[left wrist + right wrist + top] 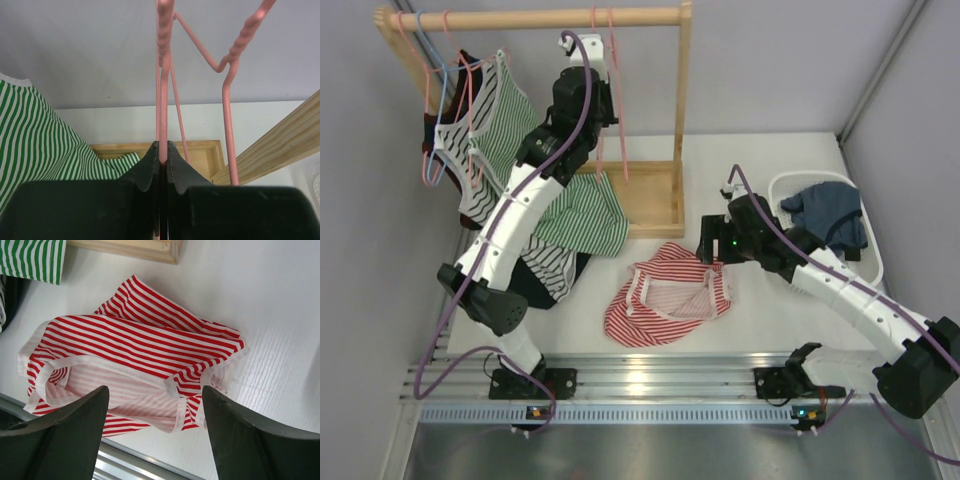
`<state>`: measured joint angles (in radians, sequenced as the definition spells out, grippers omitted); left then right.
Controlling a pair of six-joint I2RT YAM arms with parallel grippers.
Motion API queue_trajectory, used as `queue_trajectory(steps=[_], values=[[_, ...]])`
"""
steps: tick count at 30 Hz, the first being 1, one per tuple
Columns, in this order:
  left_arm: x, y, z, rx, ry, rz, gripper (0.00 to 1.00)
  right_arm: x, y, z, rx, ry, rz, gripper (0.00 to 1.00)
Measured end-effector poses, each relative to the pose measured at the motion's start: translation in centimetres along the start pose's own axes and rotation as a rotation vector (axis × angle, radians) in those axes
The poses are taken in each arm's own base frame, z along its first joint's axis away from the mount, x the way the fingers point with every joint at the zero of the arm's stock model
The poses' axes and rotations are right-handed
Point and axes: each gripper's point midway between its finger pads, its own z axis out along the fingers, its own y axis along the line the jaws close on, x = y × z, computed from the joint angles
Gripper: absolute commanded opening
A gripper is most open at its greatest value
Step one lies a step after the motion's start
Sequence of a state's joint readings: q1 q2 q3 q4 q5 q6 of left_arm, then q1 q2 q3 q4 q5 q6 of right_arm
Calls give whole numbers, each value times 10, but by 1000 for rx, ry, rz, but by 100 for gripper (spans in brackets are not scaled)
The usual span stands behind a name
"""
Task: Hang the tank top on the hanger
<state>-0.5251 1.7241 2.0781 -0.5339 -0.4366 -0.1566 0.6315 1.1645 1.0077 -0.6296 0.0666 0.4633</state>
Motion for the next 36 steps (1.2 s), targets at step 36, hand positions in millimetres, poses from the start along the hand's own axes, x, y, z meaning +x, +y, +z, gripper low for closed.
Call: queue_trajectory(steps=[36], values=[[-53,35,-56,-57,-182,-12,0,1,-2,-1,4,3,-10,79]])
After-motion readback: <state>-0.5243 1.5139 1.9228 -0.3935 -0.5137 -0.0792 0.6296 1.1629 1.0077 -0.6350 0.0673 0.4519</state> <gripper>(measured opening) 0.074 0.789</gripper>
